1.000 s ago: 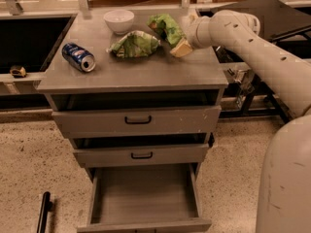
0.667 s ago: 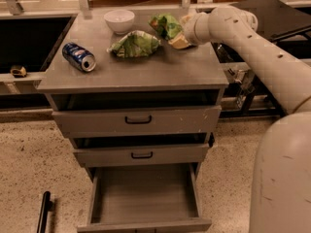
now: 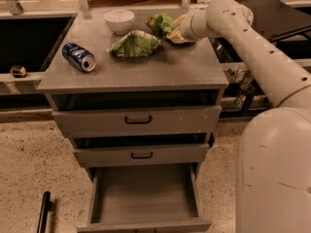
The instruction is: Place green rice chip bag into bottom drawer
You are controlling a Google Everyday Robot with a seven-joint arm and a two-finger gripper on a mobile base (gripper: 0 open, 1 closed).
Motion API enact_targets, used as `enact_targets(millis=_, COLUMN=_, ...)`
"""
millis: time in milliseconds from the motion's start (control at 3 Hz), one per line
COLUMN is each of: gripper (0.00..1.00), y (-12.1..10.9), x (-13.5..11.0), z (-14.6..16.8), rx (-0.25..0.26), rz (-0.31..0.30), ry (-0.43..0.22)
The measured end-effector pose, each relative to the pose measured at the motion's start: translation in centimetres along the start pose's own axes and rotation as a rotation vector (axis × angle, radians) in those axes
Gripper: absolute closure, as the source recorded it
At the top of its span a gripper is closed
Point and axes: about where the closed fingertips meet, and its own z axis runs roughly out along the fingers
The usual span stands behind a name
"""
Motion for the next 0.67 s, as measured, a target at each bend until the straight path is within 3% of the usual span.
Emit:
enact_targets(millis=333, gripper=1.0, y=-1.3, x=-2.9, z=-1.9, rx=0.017, rz=-0.02, ry=-0.096)
enact_targets(millis=667, gripper=1.0, y=-2.8, x=-8.5, z=-6.0, rx=0.042, rz=-0.107, ry=-0.216)
